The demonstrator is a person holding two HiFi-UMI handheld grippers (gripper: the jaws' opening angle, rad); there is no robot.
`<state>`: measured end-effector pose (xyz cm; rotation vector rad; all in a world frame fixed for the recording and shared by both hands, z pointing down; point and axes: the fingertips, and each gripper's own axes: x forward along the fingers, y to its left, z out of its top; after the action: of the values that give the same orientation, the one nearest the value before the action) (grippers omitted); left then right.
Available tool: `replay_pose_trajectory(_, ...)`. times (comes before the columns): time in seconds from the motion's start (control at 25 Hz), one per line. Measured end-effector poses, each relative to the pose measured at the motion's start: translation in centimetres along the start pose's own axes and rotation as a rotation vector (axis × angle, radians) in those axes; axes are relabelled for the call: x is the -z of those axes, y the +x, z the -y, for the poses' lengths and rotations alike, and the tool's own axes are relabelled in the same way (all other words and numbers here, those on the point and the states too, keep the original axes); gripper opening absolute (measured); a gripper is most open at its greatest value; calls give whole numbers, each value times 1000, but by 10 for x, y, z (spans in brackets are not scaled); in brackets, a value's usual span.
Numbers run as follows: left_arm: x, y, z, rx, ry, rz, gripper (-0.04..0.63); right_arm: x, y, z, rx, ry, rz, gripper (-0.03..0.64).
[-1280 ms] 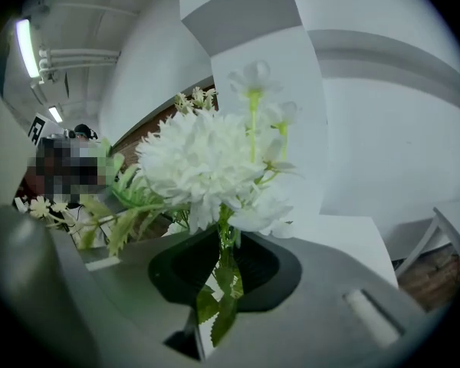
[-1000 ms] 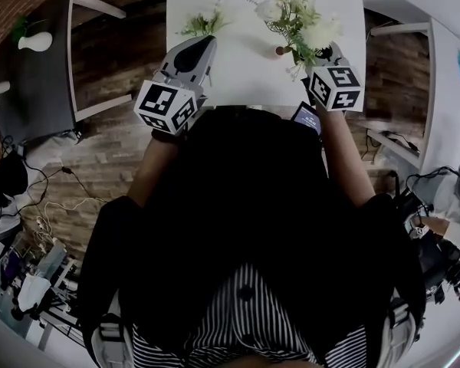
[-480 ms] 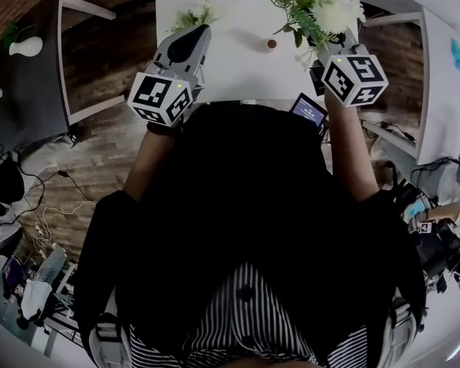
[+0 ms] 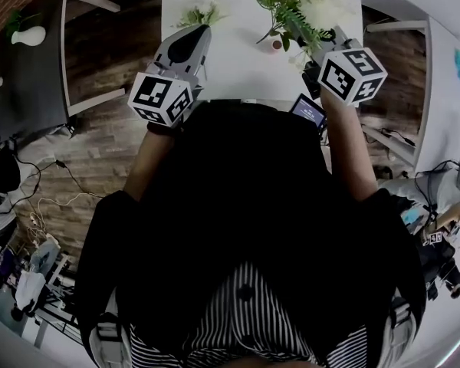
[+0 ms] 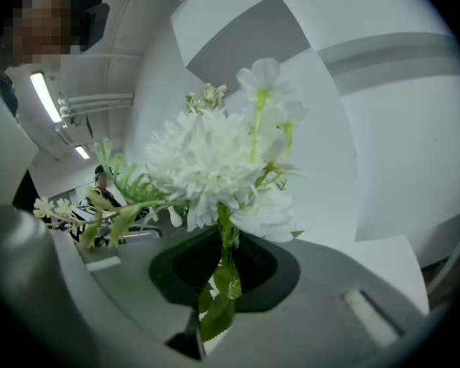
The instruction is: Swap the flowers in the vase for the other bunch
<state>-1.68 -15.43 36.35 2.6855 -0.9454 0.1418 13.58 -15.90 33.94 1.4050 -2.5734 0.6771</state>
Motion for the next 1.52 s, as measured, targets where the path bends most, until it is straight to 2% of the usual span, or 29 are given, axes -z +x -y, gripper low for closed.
replay_pose_trajectory(0.24, 16, -16, -18, -54, -29, -6, 5, 29, 40, -23, -81, 4, -101, 43)
replay_pose_trajectory(0.44, 25, -27, -33, -85, -62, -16, 5, 68, 72, -25, -122, 94, -245, 43)
replay_pose_trajectory(0.6, 36, -38, -45, -110, -89, -28, 5, 117, 94, -25, -141, 178, -401, 43)
replay_pose_trajectory(0.72, 47, -44, -57, -121, -110, -43, 5, 157, 111, -18, -106, 226, -501, 43)
replay_pose_trajectory(0.92, 57, -48, -71, -128, -127, -62, 5, 200, 140, -3, -49, 369, -581, 44)
replay_pose_trajectory(1.2, 69, -58, -91, -155, -158, -86, 5, 234, 168, 18, 15, 337, -685, 51)
replay_pose_trajectory(1.52, 84, -67, -113, -187, -167, -113, 5, 258, 188, 36, 102, 369, -716, 66)
